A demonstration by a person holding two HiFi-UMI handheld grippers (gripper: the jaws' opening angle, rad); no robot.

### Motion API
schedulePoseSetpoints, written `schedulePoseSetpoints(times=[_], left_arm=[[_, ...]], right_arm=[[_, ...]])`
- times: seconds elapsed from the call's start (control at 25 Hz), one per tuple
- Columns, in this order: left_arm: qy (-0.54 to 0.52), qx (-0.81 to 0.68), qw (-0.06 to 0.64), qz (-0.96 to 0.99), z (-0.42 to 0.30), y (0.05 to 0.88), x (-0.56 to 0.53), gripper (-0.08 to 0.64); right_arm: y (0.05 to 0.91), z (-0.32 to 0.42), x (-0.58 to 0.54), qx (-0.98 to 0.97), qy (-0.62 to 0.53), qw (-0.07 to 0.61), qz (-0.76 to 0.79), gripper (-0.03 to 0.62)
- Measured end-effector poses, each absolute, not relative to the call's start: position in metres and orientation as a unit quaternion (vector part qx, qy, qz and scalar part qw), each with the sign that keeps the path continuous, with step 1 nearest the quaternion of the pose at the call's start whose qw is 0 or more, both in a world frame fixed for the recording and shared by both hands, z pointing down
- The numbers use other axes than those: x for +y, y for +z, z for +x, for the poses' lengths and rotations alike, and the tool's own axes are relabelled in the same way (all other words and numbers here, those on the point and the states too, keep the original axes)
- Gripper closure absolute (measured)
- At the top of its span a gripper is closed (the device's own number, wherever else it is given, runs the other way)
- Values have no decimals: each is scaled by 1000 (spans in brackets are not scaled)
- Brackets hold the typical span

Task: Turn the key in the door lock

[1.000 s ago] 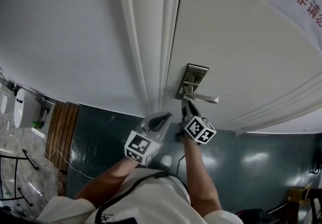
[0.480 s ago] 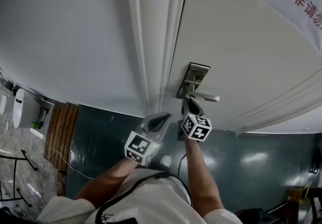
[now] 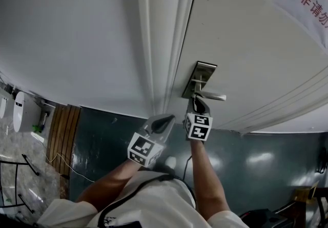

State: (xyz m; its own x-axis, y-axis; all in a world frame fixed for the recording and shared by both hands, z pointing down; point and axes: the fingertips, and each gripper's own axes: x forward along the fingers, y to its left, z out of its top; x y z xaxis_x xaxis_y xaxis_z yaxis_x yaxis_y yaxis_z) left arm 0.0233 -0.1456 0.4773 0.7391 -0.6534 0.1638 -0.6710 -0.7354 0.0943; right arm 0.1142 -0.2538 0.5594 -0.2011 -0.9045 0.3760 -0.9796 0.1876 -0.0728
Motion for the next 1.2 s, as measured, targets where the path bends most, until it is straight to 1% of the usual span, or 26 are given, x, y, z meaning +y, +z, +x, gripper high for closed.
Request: schedulePoseSetpoints(times=[0.16,0.6,0.8,1.2], left_arm=[[55,-352,75,931,19,477,-144,555],[58,-345,77,934,8,478,-142,555],[59,-343,76,935,5,478,-140,555],[51,-339,77,936,2,477,-136,555]], right_arm=[[555,112,-255,-756,121,149,626,540],[558,106,-255,-738,-5,272,618,543],[558,105,-255,-728,-43,313,609,545],[562,99,-252,-685,-200,454,533,537]])
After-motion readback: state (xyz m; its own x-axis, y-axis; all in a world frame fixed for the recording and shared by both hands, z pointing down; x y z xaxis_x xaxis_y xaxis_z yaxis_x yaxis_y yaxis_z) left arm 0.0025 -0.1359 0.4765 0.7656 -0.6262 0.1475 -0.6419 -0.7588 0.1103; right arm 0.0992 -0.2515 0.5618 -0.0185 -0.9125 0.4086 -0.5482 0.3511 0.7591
